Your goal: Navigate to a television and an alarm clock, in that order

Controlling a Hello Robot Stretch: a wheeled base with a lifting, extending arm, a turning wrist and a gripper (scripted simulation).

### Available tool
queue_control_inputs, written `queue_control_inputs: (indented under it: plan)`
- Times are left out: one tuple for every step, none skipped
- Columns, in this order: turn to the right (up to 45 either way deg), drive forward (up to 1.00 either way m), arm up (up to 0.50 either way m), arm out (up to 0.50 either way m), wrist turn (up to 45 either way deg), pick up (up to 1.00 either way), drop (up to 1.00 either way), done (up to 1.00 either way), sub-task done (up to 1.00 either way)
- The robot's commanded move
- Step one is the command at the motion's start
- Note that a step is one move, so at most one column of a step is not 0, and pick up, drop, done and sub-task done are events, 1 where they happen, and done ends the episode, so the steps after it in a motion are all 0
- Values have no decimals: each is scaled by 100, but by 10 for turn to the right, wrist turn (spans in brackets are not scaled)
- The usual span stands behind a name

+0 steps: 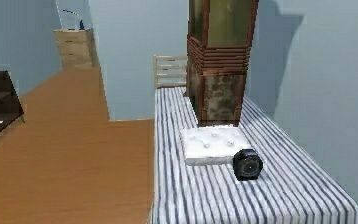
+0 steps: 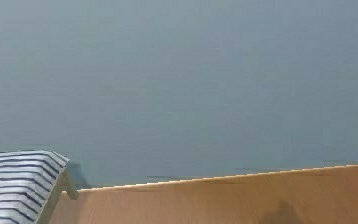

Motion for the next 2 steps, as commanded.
queue_control_inputs:
  plan:
    - [210, 0, 0, 0, 0, 0, 0, 0, 0]
    - [0, 0, 0, 0, 0, 0, 0, 100, 0]
